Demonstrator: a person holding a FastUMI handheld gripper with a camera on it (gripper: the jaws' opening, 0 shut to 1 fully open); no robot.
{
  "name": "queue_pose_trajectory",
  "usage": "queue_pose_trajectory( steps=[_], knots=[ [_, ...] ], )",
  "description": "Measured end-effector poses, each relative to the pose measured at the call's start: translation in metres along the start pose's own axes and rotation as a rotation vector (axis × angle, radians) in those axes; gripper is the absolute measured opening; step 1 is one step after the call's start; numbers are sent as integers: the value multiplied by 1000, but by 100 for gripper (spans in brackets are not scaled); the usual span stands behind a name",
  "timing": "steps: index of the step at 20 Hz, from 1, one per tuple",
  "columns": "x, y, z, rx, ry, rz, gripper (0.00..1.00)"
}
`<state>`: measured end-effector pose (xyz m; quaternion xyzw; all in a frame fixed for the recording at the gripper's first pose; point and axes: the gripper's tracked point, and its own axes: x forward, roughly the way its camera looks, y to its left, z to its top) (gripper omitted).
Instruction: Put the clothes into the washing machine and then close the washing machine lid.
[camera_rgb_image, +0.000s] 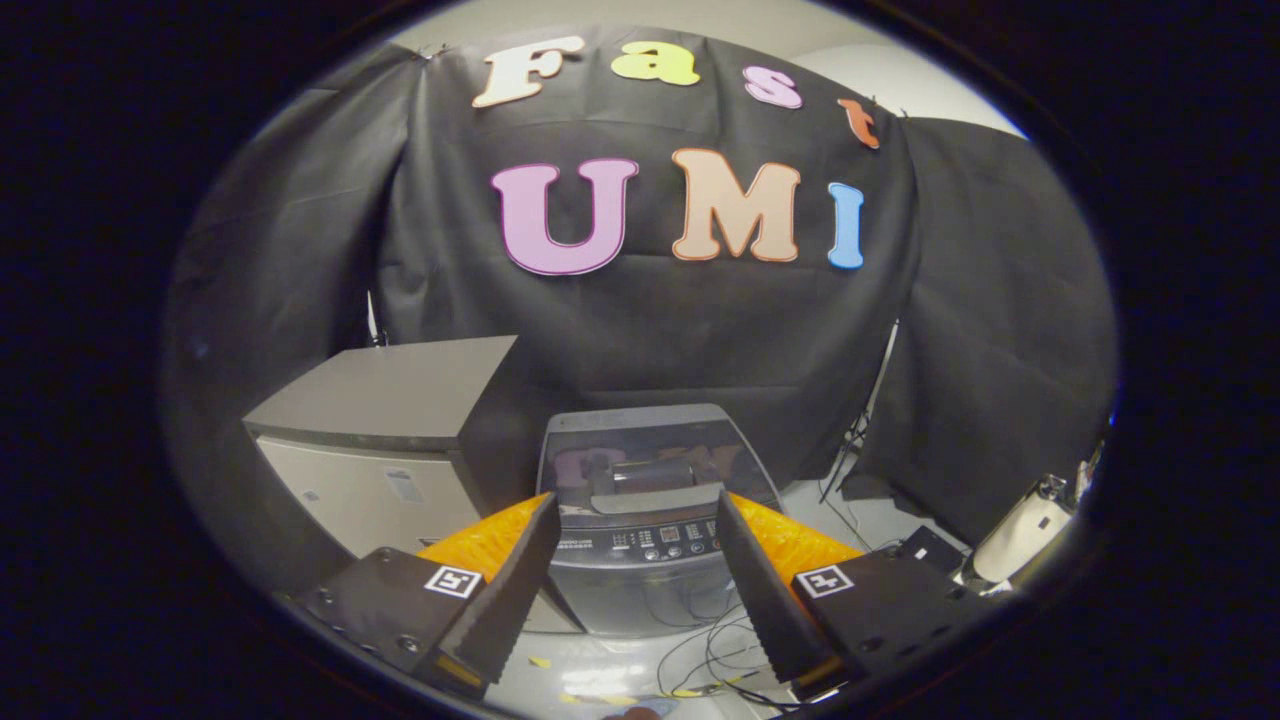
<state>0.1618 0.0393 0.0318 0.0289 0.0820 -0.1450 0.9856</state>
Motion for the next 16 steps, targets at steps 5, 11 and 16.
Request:
queue_pose_trajectory(
  steps=[5,11,16],
  knots=[
    [-14,0,-5,71,-40,-58,98],
    [-36,-13,-28,31,-106,-132,97],
    [-38,-7,-36,89,-94,-133,97]
  ],
)
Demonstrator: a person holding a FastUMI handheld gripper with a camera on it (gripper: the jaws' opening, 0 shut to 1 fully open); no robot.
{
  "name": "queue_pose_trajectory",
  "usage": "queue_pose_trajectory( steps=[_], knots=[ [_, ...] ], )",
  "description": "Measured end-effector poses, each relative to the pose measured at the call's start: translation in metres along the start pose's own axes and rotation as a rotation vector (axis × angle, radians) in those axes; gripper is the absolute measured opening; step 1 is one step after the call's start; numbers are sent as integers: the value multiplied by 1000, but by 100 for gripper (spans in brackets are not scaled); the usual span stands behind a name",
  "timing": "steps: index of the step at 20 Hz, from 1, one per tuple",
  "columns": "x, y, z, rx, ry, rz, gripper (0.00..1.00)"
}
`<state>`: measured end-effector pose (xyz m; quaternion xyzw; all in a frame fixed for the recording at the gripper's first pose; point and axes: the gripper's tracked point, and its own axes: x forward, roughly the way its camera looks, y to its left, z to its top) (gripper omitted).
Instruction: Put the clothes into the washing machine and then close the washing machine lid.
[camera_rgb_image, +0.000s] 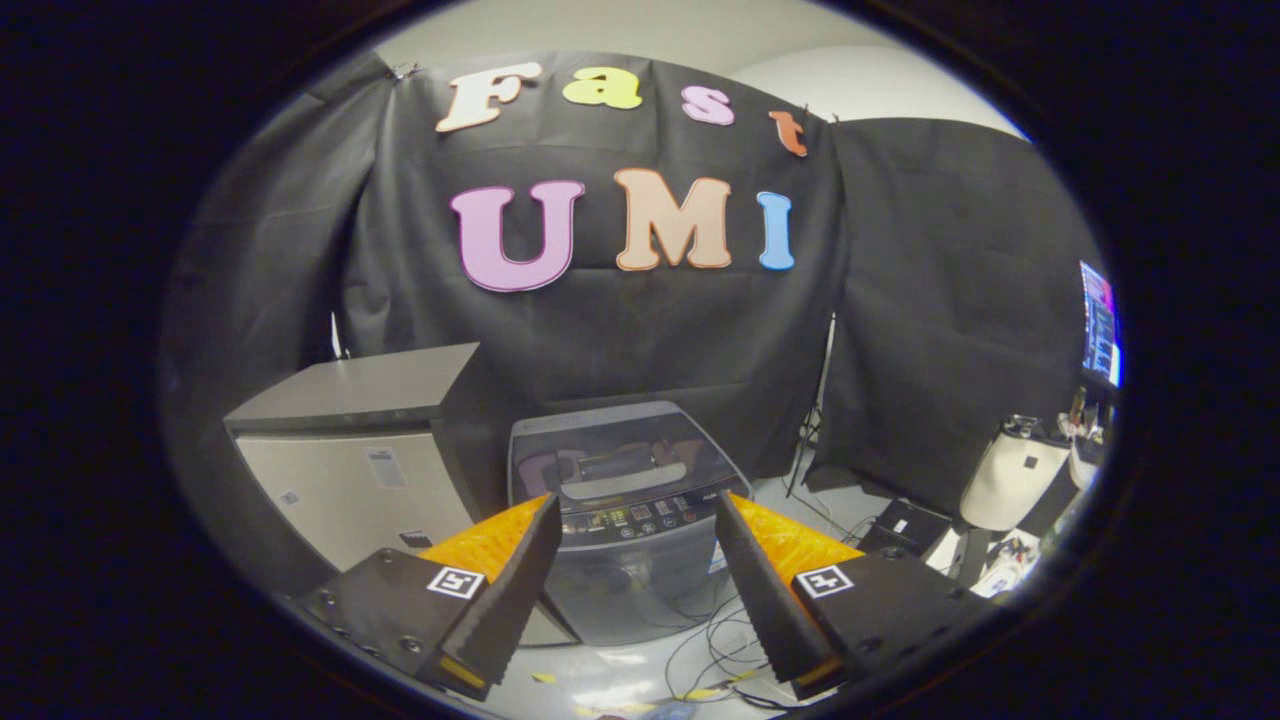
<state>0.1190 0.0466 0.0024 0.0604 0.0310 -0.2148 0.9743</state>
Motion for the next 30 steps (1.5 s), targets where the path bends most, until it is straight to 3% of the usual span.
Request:
queue_pose_trajectory(
  steps=[16,25,30],
  knots=[
    [-14,65,-8,-19,37,84,97],
    [-2,38,7,37,17,-12,97],
    [24,23,0,-13,38,-67,97]
  ],
)
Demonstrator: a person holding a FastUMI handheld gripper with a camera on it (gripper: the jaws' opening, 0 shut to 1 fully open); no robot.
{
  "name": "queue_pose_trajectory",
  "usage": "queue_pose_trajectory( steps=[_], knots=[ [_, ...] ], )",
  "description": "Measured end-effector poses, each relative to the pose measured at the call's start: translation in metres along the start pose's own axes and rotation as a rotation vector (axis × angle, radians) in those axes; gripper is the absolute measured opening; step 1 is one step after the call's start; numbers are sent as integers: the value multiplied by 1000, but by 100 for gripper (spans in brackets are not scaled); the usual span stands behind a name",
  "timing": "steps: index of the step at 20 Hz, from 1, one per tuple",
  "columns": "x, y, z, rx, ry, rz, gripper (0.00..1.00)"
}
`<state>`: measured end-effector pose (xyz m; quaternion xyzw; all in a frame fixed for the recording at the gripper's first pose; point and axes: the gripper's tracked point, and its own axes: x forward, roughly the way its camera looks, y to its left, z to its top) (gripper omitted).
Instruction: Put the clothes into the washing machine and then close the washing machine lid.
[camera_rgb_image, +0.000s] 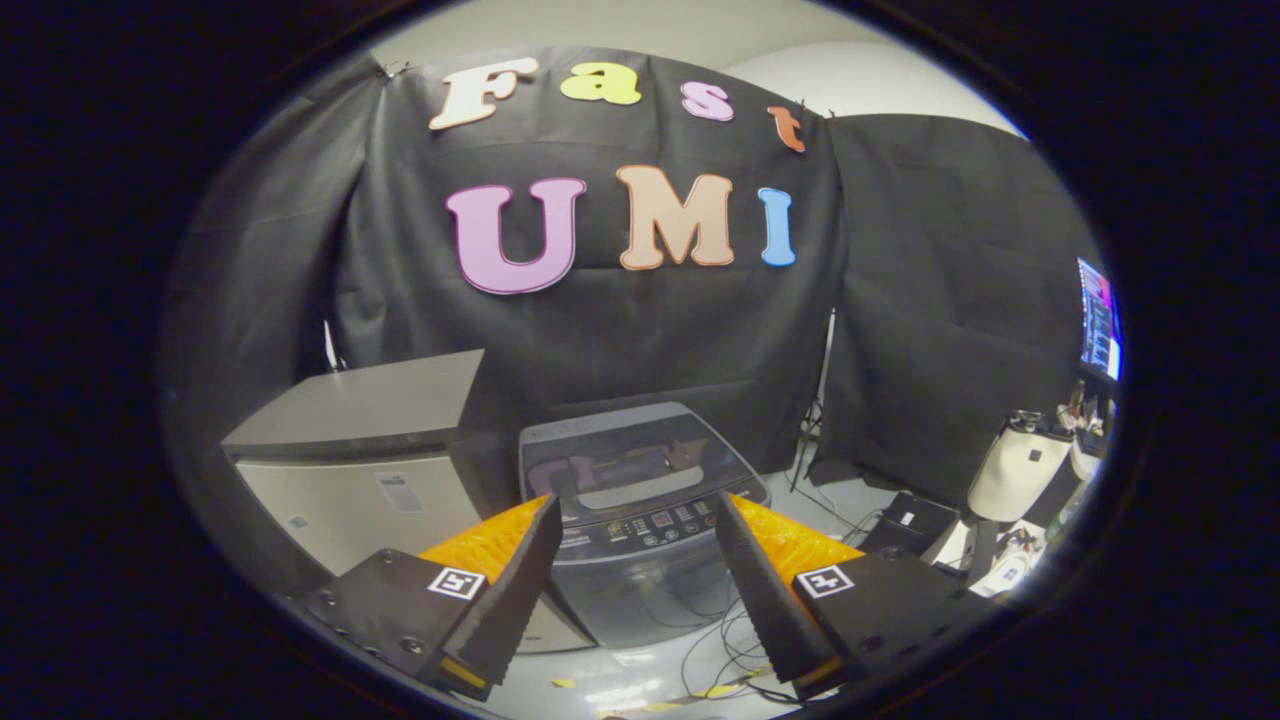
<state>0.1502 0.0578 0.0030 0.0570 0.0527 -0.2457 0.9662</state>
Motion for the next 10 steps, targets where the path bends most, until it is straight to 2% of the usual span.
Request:
queue_pose_trajectory(
  steps=[3,10],
  knots=[
    [13,-5,-12,-13,11,-39,97],
    [29,-6,-38,-22,47,-6,97]
  ],
)
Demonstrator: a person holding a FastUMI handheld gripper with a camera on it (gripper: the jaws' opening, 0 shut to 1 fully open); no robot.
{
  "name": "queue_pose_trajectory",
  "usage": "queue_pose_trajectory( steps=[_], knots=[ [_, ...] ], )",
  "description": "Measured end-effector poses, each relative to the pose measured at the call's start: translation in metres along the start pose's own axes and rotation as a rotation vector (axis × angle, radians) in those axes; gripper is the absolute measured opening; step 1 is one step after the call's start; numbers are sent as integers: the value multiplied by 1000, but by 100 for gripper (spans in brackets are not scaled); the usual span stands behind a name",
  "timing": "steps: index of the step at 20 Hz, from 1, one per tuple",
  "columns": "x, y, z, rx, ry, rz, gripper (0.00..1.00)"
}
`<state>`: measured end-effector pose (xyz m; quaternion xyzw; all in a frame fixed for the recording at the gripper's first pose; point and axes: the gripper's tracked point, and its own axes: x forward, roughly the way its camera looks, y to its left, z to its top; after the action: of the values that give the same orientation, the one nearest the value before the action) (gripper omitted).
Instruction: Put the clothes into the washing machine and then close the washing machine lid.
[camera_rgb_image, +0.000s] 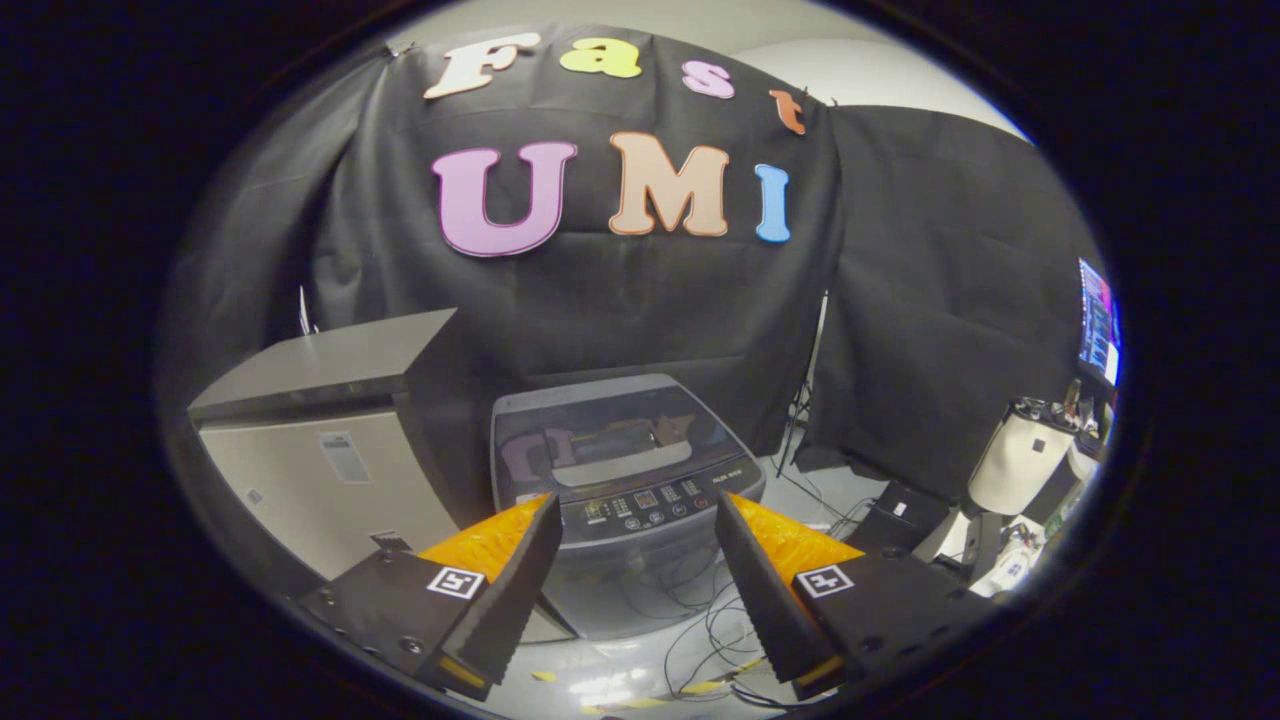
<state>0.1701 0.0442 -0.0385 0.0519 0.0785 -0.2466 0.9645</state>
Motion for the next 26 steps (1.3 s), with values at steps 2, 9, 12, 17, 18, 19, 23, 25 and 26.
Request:
queue_pose_trajectory(
  steps=[2,9,12,17,18,19,23,25,26],
  knots=[
    [1,-4,2,4,-2,24,97],
    [-17,-27,19,5,-18,171,97],
    [-22,-40,26,-38,-21,199,97],
    [-28,-41,38,-26,-38,223,97],
    [-30,-39,40,-29,-41,225,97],
    [-31,-36,42,-32,-44,225,97],
    [-40,-26,43,-62,-58,231,97],
    [-42,-18,41,-64,-52,226,97],
    [-42,-13,42,-63,-57,224,97]
  ],
)
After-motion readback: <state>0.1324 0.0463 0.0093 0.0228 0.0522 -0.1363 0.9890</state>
